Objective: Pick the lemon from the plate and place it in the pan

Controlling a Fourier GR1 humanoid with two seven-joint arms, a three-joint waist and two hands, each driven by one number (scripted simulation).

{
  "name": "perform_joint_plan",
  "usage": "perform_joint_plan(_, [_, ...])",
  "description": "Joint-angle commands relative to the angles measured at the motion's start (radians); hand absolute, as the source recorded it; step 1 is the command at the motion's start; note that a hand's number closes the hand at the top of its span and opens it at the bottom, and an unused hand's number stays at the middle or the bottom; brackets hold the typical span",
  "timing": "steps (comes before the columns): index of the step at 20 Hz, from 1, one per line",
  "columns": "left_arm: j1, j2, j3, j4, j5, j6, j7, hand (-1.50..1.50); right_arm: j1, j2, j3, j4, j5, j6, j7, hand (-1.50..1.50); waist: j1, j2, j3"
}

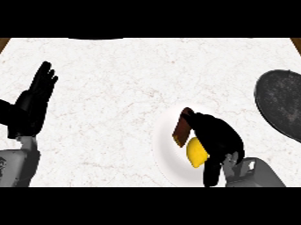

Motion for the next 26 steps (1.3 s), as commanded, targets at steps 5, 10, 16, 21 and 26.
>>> perform_joint_plan(5, [0.048,-0.054,-0.018,0.015,-0.058,0.002,-0.07,0.0,0.0,0.048,-0.011,0.114,0.107,0.003,-0.059,-1.5,0.0,0.0,0.0])
perform_joint_plan(10, [-0.016,-0.034,0.015,-0.048,-0.047,0.006,0.06,0.0,0.05,0.001,-0.03,0.118,0.139,0.024,-0.152,-1.5,-0.002,0.0,0.0])
perform_joint_plan(16, [-0.02,-0.042,0.034,0.032,-0.04,-0.016,-0.002,0.0,0.05,0.067,0.047,0.077,0.125,0.092,-0.174,1.5,-0.004,-0.001,0.0])
perform_joint_plan(21, [0.006,-0.037,0.025,-0.069,-0.042,-0.03,0.064,0.0,0.074,0.034,0.041,0.174,0.213,-0.025,-0.3,1.5,0.0,-0.001,0.0])
perform_joint_plan(26, [-0.025,-0.047,0.053,0.06,-0.049,-0.049,-0.033,0.0,0.039,0.04,0.002,0.241,0.256,-0.067,-0.386,1.5,-0.002,0.001,0.0])
